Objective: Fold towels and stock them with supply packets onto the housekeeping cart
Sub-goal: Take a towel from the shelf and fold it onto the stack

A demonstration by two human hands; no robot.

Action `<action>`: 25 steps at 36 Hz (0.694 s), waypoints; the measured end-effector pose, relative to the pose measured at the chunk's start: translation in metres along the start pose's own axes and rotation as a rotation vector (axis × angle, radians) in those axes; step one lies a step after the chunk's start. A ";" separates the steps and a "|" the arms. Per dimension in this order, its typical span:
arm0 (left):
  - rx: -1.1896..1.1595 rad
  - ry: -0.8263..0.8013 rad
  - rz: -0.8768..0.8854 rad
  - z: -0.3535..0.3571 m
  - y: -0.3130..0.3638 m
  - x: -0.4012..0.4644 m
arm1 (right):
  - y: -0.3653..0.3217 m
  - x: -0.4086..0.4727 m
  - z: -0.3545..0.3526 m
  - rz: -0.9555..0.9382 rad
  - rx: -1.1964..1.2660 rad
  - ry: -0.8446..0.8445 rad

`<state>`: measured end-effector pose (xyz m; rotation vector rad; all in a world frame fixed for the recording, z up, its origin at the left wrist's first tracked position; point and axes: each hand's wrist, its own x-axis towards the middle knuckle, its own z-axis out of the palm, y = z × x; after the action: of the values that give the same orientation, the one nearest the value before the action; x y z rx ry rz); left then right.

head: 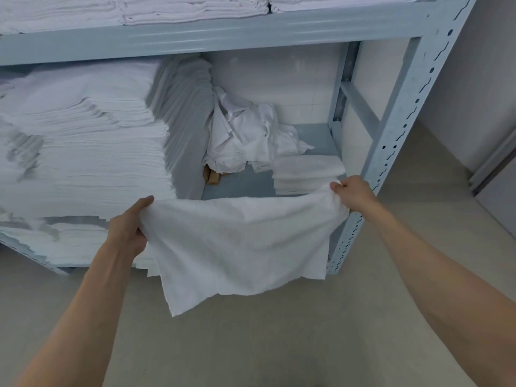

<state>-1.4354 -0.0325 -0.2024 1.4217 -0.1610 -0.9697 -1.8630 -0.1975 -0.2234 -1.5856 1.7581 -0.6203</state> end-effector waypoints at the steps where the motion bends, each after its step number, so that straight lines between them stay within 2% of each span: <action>1: 0.007 0.002 -0.010 0.000 0.000 0.000 | -0.001 0.001 0.001 -0.005 0.008 0.027; 8: 0.076 0.126 0.036 0.002 -0.005 0.002 | -0.005 0.011 -0.008 0.079 0.355 0.052; 18: 0.178 -0.026 0.160 0.002 -0.008 -0.003 | 0.013 0.017 -0.030 0.062 0.478 0.170; 25: 0.310 -0.099 0.316 0.021 -0.012 -0.009 | 0.019 0.024 -0.044 0.050 0.478 0.174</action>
<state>-1.4596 -0.0408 -0.2042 1.5702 -0.6125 -0.7742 -1.9096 -0.2224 -0.2125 -1.1822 1.6067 -1.0885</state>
